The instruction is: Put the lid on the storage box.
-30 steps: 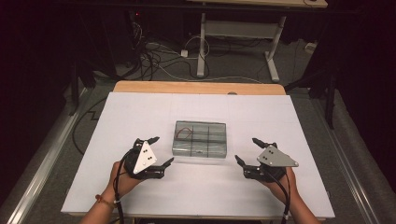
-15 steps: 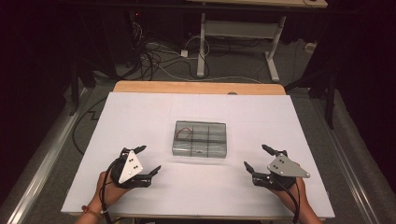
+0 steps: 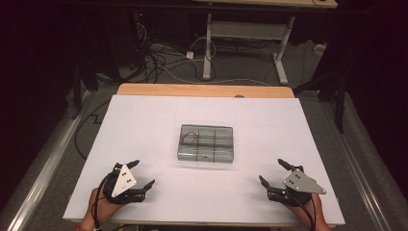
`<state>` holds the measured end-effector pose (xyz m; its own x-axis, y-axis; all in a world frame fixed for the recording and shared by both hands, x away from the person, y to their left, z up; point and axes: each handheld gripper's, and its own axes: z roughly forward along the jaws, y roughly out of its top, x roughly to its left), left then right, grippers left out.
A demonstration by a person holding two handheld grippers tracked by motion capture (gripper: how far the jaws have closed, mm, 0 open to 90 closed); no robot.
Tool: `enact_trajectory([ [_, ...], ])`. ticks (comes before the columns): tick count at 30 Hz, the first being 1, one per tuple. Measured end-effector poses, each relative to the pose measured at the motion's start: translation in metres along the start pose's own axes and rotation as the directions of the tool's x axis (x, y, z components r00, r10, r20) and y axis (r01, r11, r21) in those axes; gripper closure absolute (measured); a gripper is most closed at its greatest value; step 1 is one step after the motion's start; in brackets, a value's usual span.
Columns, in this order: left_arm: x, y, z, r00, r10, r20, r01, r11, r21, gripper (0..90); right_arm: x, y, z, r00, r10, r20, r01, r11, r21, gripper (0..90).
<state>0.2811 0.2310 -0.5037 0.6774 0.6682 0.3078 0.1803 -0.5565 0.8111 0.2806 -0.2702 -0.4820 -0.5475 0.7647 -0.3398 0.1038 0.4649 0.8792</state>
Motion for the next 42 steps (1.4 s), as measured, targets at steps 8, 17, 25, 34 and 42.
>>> enact_trajectory([
  [8, -0.0042, -0.0005, 0.0, 0.9998, 0.019, 0.006, -0.019, 0.9998, 0.007, 17.2, 0.0034, 0.0022, -0.0025, 1.0, -0.003, 0.004, 0.003, 1.0, -0.021, 18.7],
  [17, -0.005, -0.0002, 0.0015, 0.9995, 0.03, 0.011, -0.03, 0.9995, 0.012, 17.2, 0.0085, 0.0031, 0.0005, 0.9998, -0.02, -0.003, 0.02, 1.0, -0.017, 18.6],
  [25, -0.0037, -0.0007, 0.0018, 0.9997, 0.02, 0.013, -0.02, 0.9997, 0.013, 17.2, 0.0086, 0.0028, 0.0003, 0.9997, -0.024, 0.002, 0.024, 1.0, -0.017, 18.5],
  [34, -0.0017, -0.0002, 0.0027, 0.9996, 0.026, 0.01, -0.026, 0.9994, 0.024, 17.2, 0.0092, 0.0017, 0.0019, 0.9995, -0.029, 0.012, 0.029, 1.0, 0.001, 18.9],
  [42, 0.0021, -0.0014, 0.0016, 0.9997, 0.023, -0.001, -0.023, 0.9993, 0.029, 17.2, 0.0089, -0.0006, 0.003, 0.9985, -0.041, 0.034, 0.041, 0.999, 0.015, 19.1],
])
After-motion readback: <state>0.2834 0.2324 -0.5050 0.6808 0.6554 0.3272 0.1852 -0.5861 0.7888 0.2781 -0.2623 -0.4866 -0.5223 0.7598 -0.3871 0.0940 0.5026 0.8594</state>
